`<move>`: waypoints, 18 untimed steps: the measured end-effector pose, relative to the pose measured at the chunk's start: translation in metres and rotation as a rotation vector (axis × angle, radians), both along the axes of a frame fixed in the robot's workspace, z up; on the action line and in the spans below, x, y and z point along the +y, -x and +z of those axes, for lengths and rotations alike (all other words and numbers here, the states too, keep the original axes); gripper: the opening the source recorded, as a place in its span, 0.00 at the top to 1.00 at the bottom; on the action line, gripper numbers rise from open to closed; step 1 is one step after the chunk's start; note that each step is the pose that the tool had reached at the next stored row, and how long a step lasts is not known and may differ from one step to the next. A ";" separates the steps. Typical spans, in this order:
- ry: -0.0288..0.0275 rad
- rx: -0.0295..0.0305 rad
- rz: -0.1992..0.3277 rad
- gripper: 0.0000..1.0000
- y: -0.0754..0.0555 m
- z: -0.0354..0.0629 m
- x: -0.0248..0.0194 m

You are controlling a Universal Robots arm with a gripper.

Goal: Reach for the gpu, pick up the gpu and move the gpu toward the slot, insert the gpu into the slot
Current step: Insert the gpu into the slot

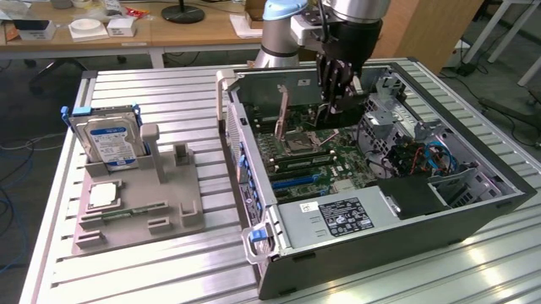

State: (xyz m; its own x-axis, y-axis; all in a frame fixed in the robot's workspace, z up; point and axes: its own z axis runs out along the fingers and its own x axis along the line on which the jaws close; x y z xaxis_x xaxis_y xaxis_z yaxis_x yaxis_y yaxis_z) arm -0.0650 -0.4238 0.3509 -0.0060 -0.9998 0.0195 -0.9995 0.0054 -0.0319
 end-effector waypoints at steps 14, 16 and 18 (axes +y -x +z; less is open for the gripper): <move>0.0000 0.0000 0.000 0.74 0.004 -0.0172 0.0000; -0.0001 0.0000 0.000 0.74 0.006 -0.0189 0.0000; 0.0000 0.0000 0.000 0.74 0.007 -0.0209 0.0000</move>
